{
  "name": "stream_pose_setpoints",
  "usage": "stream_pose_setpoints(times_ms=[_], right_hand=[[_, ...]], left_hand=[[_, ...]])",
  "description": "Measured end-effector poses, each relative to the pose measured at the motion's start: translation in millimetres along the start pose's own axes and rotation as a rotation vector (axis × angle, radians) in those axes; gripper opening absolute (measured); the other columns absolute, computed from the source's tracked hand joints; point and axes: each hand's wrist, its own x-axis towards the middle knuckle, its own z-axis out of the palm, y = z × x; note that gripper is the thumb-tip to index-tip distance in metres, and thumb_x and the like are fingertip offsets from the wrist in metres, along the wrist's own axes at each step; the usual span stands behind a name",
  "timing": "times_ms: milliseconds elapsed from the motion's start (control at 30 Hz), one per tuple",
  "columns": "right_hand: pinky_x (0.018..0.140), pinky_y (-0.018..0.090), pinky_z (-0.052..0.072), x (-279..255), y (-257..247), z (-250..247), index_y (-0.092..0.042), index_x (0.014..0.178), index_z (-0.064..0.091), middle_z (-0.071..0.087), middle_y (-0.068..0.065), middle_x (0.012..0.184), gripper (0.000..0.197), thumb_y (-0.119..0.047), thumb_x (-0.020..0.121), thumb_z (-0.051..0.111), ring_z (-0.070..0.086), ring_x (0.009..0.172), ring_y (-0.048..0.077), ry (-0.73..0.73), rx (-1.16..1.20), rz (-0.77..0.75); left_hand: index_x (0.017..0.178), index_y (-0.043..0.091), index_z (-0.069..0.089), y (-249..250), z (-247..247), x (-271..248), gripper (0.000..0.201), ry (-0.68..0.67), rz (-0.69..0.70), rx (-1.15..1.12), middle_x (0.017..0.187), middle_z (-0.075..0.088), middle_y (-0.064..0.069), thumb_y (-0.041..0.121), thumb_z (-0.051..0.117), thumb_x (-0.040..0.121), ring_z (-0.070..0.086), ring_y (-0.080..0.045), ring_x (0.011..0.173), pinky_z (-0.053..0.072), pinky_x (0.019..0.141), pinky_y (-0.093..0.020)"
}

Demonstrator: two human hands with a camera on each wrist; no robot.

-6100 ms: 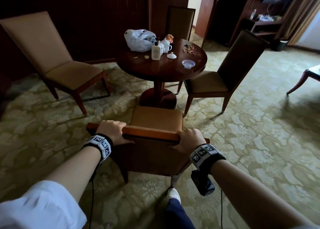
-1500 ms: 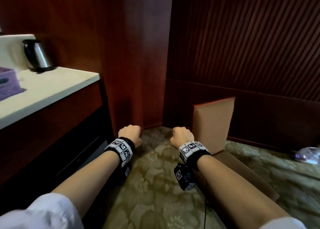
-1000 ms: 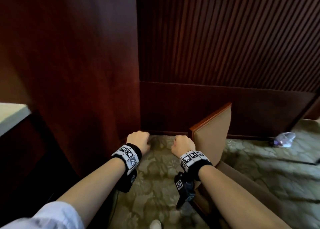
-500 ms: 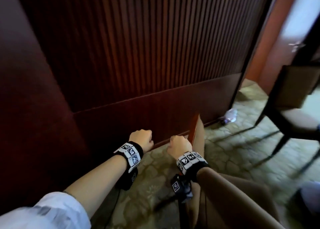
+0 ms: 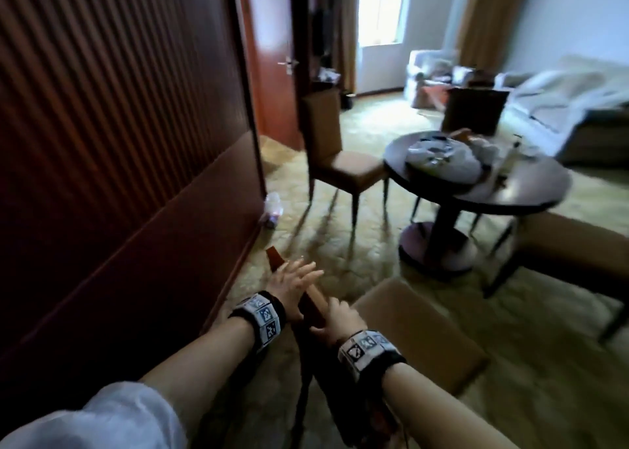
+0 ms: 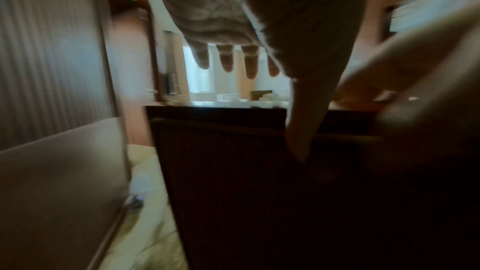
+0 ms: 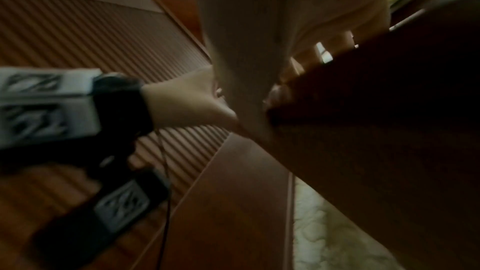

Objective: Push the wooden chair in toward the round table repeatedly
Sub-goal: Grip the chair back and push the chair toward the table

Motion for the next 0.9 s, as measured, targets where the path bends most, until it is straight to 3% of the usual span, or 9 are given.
stream_pose_setpoints(times_ms=[100,167,367,600,900], right_hand=[[0.092,0.042,0.047,-21,0,12,-0.014,0.133,0.038,0.048,0.012,0.128,0.065,-0.035,0.081,0.071,0.054,0.116,0.034,-0.056,0.007,0.114],[0.09,0.041,0.048,-37,2,18,-0.016,0.133,0.037,0.05,0.011,0.126,0.065,-0.031,0.08,0.071,0.056,0.112,0.033,-0.006,0.018,0.16],[0.081,0.037,0.049,-62,9,26,-0.017,0.127,0.042,0.06,0.01,0.115,0.054,-0.03,0.082,0.067,0.062,0.103,0.032,0.103,-0.065,0.258],[0.082,0.038,0.049,-65,0,26,-0.014,0.119,0.047,0.064,0.009,0.11,0.037,-0.026,0.086,0.06,0.063,0.101,0.031,0.132,-0.109,0.341],[0.082,0.036,0.048,-67,-15,29,-0.015,0.113,0.053,0.064,0.007,0.11,0.025,-0.022,0.089,0.054,0.063,0.103,0.029,0.171,-0.122,0.546]], left_hand=[[0.144,0.027,0.037,1,2,21,0.083,-0.058,0.143,0.03,0.148,0.041,0.001,0.045,0.073,0.071,0.029,-0.023,0.141,0.012,0.119,-0.042],[0.131,0.028,0.05,6,10,26,0.069,-0.098,0.199,0.077,0.134,0.054,0.004,0.044,0.072,0.068,0.043,-0.019,0.129,0.019,0.116,-0.041],[0.129,0.035,0.05,6,23,33,0.066,-0.034,0.276,0.092,0.133,0.052,0.009,0.047,0.07,0.068,0.044,-0.016,0.127,0.027,0.109,-0.037],[0.125,0.036,0.053,-1,30,31,0.063,0.041,0.303,0.053,0.125,0.056,0.009,0.05,0.067,0.065,0.05,-0.018,0.119,0.032,0.106,-0.037],[0.124,0.033,0.053,-26,32,44,0.069,0.069,0.53,0.03,0.121,0.057,0.01,0.061,0.067,0.062,0.051,-0.017,0.113,0.038,0.1,-0.033]])
